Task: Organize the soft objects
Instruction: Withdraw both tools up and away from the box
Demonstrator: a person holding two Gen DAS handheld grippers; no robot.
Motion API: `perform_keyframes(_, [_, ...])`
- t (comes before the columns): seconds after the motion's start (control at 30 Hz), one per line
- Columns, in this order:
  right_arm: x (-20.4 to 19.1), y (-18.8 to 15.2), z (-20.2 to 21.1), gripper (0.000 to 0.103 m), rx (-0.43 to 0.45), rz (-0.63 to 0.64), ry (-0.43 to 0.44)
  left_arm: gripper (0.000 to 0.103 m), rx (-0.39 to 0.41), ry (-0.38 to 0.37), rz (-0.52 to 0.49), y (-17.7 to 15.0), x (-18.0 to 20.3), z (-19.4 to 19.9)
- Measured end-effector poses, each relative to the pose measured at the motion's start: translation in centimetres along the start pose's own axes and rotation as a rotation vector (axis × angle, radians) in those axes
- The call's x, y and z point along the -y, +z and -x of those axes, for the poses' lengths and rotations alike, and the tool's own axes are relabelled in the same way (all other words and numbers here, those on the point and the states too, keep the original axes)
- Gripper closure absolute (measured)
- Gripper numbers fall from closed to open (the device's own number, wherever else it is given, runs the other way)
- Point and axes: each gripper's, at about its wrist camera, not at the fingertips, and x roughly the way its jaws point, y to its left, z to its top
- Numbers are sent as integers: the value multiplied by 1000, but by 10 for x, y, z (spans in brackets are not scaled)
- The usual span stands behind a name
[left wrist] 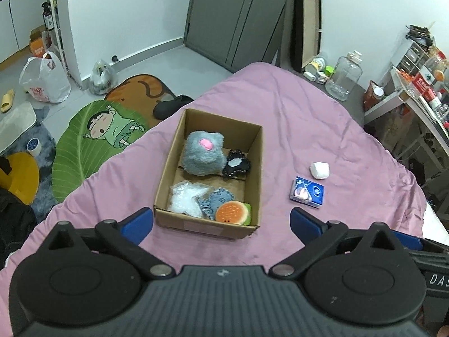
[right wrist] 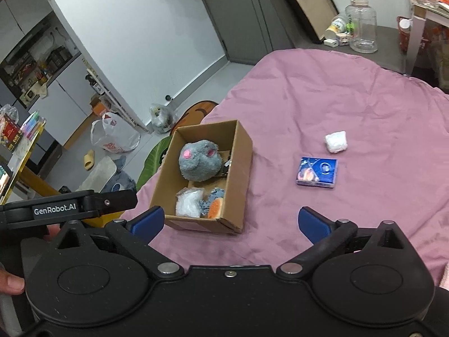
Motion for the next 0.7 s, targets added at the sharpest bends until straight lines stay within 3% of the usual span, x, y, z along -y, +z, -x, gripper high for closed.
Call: perform_keyframes(0.7, [29, -27, 49, 0, 75, -9, 8, 0, 60, -32, -42, -40, 37, 36])
